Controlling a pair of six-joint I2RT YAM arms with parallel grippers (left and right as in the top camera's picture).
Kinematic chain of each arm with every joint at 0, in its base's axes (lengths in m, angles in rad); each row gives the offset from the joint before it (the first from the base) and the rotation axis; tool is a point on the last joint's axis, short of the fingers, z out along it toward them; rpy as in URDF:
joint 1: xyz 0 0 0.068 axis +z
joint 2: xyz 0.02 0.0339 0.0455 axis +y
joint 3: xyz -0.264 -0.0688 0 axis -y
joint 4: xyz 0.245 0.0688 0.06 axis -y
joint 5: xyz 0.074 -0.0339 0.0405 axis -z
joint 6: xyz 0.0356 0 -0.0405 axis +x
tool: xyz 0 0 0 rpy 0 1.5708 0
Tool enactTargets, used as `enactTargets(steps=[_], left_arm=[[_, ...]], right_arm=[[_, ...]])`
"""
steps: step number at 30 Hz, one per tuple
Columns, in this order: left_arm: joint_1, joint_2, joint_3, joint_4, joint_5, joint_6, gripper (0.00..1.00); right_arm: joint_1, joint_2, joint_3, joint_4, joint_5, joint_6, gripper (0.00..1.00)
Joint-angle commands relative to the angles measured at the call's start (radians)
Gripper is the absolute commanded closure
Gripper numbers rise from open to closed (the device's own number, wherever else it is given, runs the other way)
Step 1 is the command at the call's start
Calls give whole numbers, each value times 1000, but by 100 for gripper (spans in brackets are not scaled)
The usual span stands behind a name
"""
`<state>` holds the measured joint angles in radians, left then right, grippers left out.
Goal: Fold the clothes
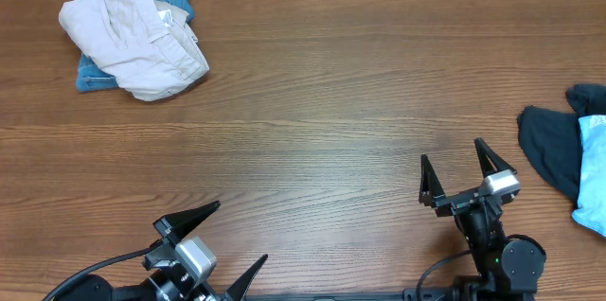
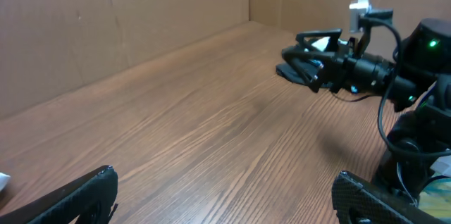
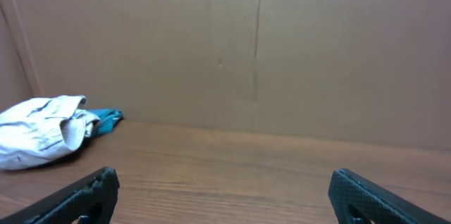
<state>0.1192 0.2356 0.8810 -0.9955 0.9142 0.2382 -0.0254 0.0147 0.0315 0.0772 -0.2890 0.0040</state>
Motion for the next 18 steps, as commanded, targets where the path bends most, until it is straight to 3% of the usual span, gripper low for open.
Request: enactTargets(steps=[1,11,18], left_arm=[[-2,-6,-3,2,18,-14,0],[-2,-6,-3,2,18,-14,0],[-2,-6,-3,2,18,-14,0]], right_arm=[[4,-12,-24,19,6,-17,0],[4,-12,-23,-146,89,-16,0],[4,-12,-23,-142,90,-16,0]])
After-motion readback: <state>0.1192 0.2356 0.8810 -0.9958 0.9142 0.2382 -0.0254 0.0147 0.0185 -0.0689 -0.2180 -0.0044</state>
